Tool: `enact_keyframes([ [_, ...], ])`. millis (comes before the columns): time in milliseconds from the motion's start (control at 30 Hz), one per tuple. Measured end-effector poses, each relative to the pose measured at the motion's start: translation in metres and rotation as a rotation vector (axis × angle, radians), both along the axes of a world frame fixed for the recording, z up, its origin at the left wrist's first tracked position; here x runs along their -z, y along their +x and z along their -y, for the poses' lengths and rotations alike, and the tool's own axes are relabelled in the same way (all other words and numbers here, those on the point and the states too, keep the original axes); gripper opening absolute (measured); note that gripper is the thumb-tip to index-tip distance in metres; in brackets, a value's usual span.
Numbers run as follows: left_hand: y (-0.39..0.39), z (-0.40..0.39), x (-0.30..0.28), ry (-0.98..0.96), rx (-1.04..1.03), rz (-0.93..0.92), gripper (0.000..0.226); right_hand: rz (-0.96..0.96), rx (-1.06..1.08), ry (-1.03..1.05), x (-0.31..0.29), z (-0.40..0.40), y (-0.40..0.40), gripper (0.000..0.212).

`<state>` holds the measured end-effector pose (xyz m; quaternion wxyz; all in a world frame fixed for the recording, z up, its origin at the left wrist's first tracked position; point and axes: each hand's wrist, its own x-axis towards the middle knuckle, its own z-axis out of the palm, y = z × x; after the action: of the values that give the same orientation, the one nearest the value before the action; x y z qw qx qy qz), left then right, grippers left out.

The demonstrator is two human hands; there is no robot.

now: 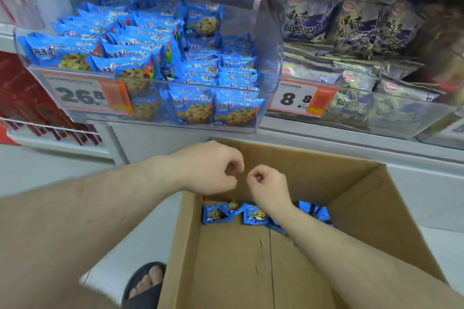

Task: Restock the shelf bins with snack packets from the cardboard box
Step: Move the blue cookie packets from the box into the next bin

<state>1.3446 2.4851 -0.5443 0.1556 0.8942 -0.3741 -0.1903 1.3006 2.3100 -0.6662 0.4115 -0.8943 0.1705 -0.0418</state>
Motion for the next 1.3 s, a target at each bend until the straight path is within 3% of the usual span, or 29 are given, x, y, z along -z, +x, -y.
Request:
enact_keyframes([
  [67, 0.004, 0.001, 0.005, -0.002, -0.019, -0.050, 0.021, -0.234, 0.146, 0.116, 0.051, 0.006, 0.006, 0.017],
  [233, 0.015, -0.002, 0.016, -0.042, -0.123, -0.149, 0.017, -0.631, 0.517, 0.689, 0.160, -0.006, 0.021, 0.021],
  [367, 0.021, -0.009, 0.021, -0.078, -0.213, -0.222, 0.014, -0.668, 0.667, 0.947, 0.203, -0.018, 0.034, 0.035],
  [467, 0.022, -0.009, 0.023, -0.062, -0.224, -0.225, 0.015, -0.642, 0.723, 1.014, 0.210, -0.019, 0.034, 0.033],
  [667, 0.016, -0.003, 0.023, -0.017, -0.208, -0.255, 0.015, -0.640, 0.575, 1.274, 0.144, -0.019, -0.013, 0.007],
  [933, -0.002, 0.004, 0.018, 0.104, -0.192, -0.165, 0.029, -0.473, 0.321, 1.613, 0.042, -0.047, -0.054, 0.018],
  [1033, -0.009, 0.008, 0.016, 0.158, -0.163, -0.164, 0.044, -0.405, 0.196, 1.648, 0.015, -0.060, -0.049, 0.019],
  [1200, -0.004, 0.006, 0.016, 0.066, -0.227, -0.136, 0.028, -0.370, -0.052, 1.690, 0.006, -0.058, -0.042, 0.014],
  [1267, 0.001, 0.003, 0.015, 0.035, -0.262, -0.151, 0.026, -0.403, -0.112, 1.582, 0.025, -0.041, -0.038, 0.029],
  [1300, 0.004, 0.001, 0.014, 0.021, -0.283, -0.171, 0.025, -0.437, -0.078, 1.429, 0.040, -0.031, -0.036, 0.033],
])
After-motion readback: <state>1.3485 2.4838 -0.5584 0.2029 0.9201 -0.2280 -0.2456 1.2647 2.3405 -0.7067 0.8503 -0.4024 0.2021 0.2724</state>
